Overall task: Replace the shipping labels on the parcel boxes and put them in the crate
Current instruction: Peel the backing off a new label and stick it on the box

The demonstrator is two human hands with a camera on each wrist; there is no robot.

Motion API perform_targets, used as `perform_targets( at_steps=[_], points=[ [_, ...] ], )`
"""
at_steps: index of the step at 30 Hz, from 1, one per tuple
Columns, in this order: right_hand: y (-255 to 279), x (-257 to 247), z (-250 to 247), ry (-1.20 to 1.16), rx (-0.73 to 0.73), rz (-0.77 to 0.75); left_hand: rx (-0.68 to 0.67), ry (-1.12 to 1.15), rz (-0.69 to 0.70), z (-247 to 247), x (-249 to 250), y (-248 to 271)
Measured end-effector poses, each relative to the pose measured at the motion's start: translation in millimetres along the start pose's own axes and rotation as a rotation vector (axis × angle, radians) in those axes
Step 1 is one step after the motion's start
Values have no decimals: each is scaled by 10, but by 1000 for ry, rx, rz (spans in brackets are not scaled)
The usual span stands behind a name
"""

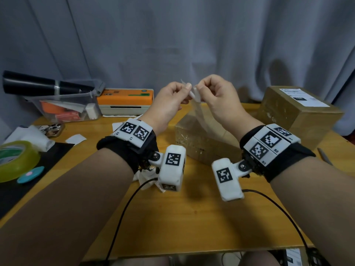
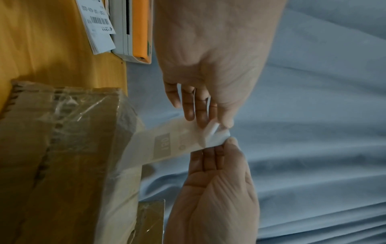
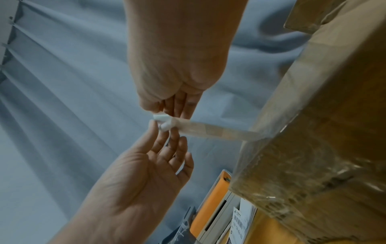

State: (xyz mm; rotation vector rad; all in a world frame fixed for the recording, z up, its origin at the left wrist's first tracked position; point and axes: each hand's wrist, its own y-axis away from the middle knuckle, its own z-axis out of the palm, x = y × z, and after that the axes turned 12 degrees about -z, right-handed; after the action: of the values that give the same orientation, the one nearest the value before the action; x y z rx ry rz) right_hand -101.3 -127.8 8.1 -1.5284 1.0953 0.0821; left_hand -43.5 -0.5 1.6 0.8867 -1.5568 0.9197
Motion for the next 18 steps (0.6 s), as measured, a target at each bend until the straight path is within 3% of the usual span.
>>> perform_targets(
  at_steps=[7,10,18],
  points=[
    [42,-3,-9,-204,84,160,-1,29,60,5,-6,-26],
    [54,-10,-11,-269,80,206,25,-65,144,0,-8,-30],
    [18,30,-34,-176,-41,126,9,-304,243,-13,-26,-54]
  ],
)
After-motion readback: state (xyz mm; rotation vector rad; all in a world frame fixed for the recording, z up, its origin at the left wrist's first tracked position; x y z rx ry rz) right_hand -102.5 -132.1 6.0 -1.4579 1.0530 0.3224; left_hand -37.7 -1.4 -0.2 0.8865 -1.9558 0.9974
